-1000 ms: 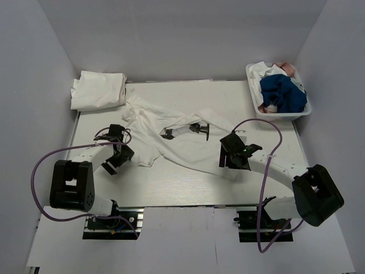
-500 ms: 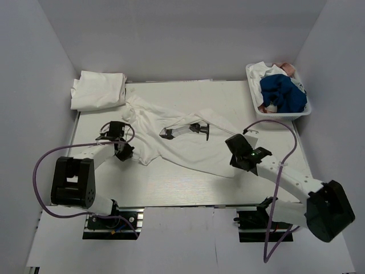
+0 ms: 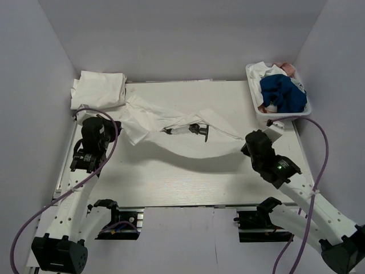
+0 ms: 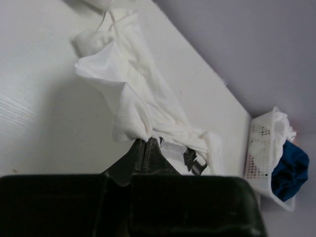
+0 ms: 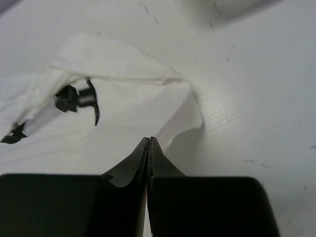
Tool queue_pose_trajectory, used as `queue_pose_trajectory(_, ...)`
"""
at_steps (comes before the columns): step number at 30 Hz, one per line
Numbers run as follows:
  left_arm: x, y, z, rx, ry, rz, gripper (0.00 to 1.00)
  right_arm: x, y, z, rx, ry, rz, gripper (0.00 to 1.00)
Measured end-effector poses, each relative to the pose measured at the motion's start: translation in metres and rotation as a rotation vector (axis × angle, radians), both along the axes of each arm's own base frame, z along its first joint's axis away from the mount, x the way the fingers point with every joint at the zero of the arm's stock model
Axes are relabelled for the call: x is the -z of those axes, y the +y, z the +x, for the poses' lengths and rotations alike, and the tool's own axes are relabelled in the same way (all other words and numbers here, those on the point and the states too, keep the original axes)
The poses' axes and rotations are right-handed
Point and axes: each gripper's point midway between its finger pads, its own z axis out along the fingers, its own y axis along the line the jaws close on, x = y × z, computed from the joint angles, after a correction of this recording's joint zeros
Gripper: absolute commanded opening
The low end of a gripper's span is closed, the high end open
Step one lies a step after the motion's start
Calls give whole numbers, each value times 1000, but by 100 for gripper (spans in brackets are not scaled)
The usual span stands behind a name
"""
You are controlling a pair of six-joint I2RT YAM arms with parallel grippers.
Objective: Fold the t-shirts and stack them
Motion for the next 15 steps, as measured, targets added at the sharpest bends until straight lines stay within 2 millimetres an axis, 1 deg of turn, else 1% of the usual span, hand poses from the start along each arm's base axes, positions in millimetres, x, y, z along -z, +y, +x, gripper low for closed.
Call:
queue_pose_trajectory(2, -21, 3, 0, -15, -53, 6, 0, -26, -1, 5, 6, -86, 30, 0)
queue_pose_trajectory(6, -42, 4, 4, -10, -79, 19, 0, -61, -5, 10, 18, -177, 38, 0)
queue_pose_trajectory(8, -57, 3, 8, -9, -103, 20, 0, -86, -6, 14, 16, -228, 40, 0)
queue_pose_trajectory(9, -69, 3, 10, -9, -127, 20, 0, -100, -6, 16, 14, -258, 45, 0)
queue_pose_trajectory(12, -109, 6, 12, -21, -203, 27, 0, -151, -8, 20, 13, -375, 66, 0)
queue_pose_trajectory(15, -170, 12, 15, -38, -307, 52, 0, -208, -14, 17, 11, -485, 77, 0)
